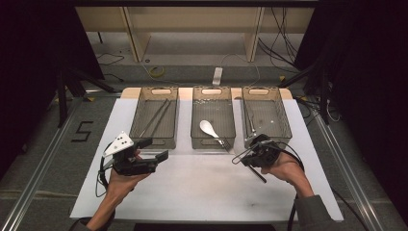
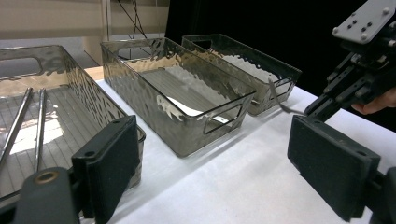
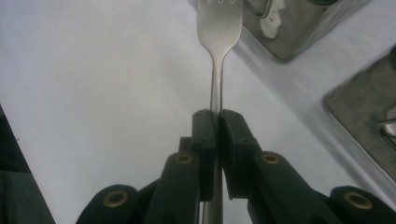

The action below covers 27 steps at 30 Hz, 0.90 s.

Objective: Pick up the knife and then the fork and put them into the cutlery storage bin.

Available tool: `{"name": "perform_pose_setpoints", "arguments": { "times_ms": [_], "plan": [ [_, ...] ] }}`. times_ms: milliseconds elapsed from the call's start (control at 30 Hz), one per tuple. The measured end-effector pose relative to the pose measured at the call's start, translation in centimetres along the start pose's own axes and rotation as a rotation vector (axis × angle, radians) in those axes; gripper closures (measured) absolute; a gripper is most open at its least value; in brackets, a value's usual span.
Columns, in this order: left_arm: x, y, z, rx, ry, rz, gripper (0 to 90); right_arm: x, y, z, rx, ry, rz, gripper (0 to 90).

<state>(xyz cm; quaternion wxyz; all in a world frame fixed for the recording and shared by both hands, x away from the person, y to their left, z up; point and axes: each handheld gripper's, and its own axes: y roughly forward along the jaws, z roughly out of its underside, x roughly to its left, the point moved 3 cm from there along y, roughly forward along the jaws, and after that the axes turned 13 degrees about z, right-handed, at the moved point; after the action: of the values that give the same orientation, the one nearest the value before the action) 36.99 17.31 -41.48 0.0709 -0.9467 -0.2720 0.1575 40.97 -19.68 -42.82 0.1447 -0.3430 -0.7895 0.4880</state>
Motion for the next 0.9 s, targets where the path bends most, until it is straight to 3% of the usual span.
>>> {"name": "perform_pose_setpoints", "arguments": {
  "times_ms": [333,533,900],
  "plan": [
    [0.0,0.0,0.0,-0.004,0.000,-0.001,15.9,-2.2,-1.8,0.4,-0.073,0.083,0.024,85.1],
    [0.0,0.0,0.0,-0.003,-0.002,-0.001,16.0,-3.3,-2.2,0.2,-0.133,0.125,0.064,85.2],
    [0.0,0.0,0.0,-0.005,-0.001,-0.002,15.9,-4.8,-2.9,0.4,-0.203,0.197,0.085,85.2]
  ]
}}
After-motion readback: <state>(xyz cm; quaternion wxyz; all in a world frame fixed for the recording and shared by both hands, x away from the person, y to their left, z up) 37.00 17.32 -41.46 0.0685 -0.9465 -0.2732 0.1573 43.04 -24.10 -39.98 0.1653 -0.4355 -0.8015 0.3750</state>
